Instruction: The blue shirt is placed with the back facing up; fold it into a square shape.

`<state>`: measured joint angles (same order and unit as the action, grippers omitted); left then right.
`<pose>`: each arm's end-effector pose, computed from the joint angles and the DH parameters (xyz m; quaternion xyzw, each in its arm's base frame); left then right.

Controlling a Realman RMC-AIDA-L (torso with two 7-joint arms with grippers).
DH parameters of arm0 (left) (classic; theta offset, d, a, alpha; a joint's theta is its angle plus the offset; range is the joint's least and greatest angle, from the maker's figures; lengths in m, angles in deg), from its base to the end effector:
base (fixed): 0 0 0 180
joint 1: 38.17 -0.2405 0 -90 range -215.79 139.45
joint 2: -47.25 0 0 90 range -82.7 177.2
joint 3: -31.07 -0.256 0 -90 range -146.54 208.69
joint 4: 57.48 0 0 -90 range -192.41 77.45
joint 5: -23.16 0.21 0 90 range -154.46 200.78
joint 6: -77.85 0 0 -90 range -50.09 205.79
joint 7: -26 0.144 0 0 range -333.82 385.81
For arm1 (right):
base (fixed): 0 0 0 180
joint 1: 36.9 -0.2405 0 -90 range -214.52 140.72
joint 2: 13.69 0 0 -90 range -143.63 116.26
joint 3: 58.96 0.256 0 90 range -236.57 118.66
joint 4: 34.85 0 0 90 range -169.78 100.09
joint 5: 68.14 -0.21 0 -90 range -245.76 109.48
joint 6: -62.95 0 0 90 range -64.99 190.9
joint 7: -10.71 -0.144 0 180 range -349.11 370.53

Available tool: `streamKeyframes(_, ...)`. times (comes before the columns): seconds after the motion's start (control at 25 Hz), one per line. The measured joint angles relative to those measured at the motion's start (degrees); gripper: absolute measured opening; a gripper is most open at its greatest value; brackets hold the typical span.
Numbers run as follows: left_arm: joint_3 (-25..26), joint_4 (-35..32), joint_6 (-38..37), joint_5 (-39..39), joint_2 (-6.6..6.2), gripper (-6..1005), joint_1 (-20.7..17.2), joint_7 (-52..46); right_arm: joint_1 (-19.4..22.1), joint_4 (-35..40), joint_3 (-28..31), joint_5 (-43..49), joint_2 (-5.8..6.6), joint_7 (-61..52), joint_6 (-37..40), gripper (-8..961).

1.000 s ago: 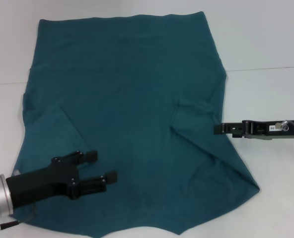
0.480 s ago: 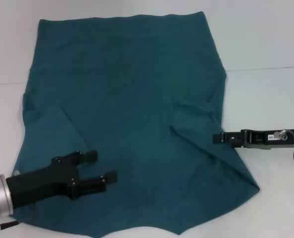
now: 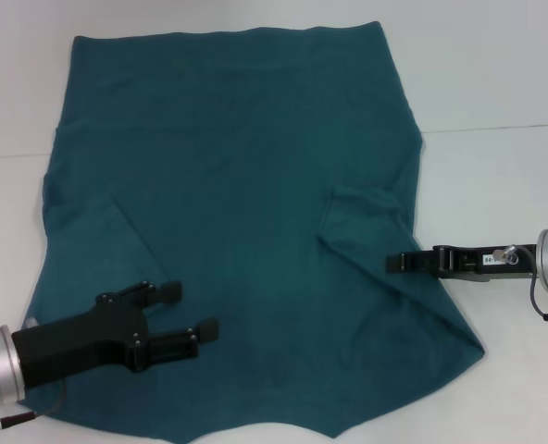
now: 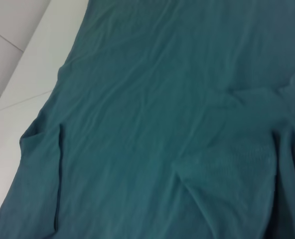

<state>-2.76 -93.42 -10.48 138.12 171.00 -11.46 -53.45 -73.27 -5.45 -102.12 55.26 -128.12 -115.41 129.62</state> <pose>-0.2731 0.3064 -0.0254 -0.9031 -0.2854 -0.2881 0.1410 0.3005 0.3788 -0.0002 -0.7747 0.5856 0.1564 0.1802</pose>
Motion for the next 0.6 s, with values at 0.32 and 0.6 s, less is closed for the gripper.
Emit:
streamKeyframes(0.32, 0.00, 0.00, 0.18, 0.06, 0.00, 948, 0.00, -0.01, 0.22, 0.05, -0.32, 0.00, -0.27, 1.79, 0.55, 504)
streamKeyframes(0.6, 0.00, 0.00, 0.18, 0.08, 0.00, 948, 0.07, -0.01, 0.01, 0.07, -0.74, -0.01, -0.57, 4.56, 2.93, 135)
